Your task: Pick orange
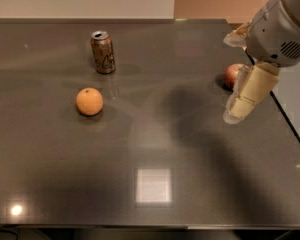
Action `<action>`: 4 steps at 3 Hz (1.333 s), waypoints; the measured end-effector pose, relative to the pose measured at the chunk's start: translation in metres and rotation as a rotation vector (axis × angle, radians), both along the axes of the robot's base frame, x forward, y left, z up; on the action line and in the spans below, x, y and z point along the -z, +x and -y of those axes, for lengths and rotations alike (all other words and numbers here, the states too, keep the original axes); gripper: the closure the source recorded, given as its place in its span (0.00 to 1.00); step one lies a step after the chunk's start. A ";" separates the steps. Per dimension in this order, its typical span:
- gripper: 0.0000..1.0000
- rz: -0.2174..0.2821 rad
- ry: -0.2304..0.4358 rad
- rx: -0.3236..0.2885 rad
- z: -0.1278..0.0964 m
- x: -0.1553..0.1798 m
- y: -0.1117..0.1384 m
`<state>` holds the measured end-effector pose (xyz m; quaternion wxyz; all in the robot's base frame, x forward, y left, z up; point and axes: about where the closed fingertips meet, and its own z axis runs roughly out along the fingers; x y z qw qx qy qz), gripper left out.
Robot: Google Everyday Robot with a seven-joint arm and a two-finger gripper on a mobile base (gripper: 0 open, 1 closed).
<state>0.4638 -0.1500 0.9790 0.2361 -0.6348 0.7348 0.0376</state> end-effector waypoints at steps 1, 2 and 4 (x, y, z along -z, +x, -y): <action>0.00 0.014 0.051 -0.076 -0.033 0.009 0.007; 0.00 -0.001 0.083 -0.138 -0.067 0.025 0.017; 0.00 -0.050 0.133 -0.219 -0.137 0.059 0.047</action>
Offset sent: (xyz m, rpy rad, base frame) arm 0.0317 0.1093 -0.0490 0.1272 0.0334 0.2138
